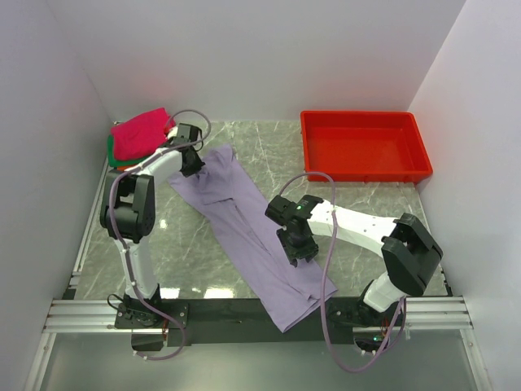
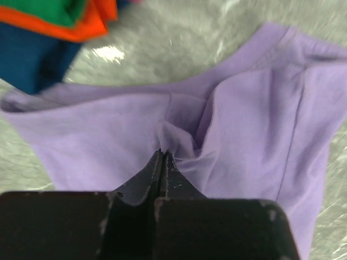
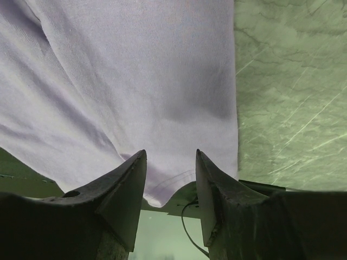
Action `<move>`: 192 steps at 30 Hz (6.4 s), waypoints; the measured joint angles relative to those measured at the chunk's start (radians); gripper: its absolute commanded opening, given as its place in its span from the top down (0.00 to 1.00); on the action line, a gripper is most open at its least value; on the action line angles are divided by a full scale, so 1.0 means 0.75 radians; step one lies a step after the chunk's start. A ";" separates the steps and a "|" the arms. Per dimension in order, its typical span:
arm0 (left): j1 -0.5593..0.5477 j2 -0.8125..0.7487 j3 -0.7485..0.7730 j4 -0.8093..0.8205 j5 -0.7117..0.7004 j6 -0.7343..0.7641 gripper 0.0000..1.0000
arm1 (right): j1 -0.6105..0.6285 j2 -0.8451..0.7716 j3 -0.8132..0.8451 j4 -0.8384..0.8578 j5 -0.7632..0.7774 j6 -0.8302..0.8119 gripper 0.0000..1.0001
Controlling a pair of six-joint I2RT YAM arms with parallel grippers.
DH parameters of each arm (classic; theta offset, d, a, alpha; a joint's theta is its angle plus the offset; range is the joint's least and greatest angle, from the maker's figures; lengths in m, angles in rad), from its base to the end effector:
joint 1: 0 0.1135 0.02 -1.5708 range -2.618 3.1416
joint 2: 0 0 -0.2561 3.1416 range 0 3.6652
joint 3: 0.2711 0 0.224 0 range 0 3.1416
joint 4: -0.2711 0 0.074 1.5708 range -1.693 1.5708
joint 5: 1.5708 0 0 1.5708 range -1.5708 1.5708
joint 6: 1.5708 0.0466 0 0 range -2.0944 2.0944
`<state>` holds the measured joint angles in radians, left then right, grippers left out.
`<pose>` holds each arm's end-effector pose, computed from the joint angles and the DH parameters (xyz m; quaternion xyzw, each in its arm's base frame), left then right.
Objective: Fold and stack the t-shirts
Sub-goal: Fold the tshirt
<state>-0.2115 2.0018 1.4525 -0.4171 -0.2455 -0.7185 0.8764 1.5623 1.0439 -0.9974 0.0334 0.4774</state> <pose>0.4034 -0.0750 0.1866 -0.2729 0.9081 -0.0280 0.3164 0.1558 0.1847 0.1944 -0.1976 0.9798 0.0042 0.0319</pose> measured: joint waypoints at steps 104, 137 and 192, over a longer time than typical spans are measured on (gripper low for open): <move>-0.003 0.611 0.799 0.151 0.232 0.175 0.08 | -0.186 0.573 0.545 0.076 -0.315 -0.136 0.50; -0.167 0.374 0.455 0.101 0.444 0.195 0.09 | -0.194 0.583 0.482 0.348 -0.280 -0.012 0.50; -0.303 -0.760 -0.687 0.033 0.387 0.137 0.09 | -0.248 0.059 0.029 0.319 -0.302 0.020 0.49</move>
<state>-0.4385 1.4315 0.9371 -0.3927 0.0444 -0.6155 0.6907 1.6066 1.0657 -0.7582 -0.1928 0.4923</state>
